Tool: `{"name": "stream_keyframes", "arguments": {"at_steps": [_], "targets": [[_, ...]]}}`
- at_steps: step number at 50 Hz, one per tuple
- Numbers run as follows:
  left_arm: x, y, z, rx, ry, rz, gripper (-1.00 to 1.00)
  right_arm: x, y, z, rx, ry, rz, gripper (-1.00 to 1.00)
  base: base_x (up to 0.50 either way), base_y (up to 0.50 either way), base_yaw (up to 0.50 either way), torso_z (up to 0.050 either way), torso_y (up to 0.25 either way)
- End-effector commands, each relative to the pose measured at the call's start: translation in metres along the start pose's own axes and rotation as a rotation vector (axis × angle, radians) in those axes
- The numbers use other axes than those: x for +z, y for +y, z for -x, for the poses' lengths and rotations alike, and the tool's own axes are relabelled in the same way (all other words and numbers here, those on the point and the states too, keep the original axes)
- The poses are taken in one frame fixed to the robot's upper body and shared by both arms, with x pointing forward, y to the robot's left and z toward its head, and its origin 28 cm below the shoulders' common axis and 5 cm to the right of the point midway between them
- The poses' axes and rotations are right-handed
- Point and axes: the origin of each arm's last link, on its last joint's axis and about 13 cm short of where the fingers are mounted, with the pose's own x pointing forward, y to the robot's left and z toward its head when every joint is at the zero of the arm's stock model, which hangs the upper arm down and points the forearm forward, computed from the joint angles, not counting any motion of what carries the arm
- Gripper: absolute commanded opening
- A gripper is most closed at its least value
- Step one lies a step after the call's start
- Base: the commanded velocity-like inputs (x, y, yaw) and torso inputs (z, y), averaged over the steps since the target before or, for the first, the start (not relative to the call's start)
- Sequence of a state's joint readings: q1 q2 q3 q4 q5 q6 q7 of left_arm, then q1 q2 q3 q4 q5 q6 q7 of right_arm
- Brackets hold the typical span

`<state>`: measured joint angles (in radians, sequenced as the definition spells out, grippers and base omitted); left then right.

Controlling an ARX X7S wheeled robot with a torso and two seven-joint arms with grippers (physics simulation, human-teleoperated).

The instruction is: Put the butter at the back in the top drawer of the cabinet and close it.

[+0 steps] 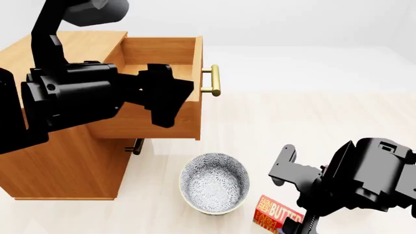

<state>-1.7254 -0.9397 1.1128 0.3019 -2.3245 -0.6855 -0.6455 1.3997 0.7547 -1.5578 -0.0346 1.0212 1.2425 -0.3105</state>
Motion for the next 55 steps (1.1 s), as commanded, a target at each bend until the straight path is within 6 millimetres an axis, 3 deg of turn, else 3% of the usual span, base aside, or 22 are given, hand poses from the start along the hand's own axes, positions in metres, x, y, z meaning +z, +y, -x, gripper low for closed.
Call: {"name": "stream_keyframes", "arguments": {"at_steps": [1, 50, 51, 55], "targets": [[-0.001, 0.001, -0.002, -0.005, 0.008, 0.002, 1.0, 0.001, -0.001, -0.011, 0.016, 0.015, 0.011, 1.0, 0.0, 0.0, 0.0, 0.0, 0.0], [-0.003, 0.001, -0.003, -0.007, 0.018, 0.008, 1.0, -0.012, -0.001, -0.047, 0.094, 0.087, -0.006, 1.0, 0.0, 0.0, 0.0, 0.0, 0.0], [-0.003, 0.001, -0.003, -0.007, 0.018, 0.008, 1.0, -0.012, -0.002, -0.047, 0.094, 0.087, -0.008, -1.0, 0.0, 0.0, 0.0, 0.0, 0.0], [-0.003, 0.002, -0.003, -0.007, 0.018, 0.01, 1.0, -0.012, -0.001, -0.047, 0.093, 0.089, -0.001, -1.0, 0.0, 0.0, 0.0, 0.0, 0.0]]}}
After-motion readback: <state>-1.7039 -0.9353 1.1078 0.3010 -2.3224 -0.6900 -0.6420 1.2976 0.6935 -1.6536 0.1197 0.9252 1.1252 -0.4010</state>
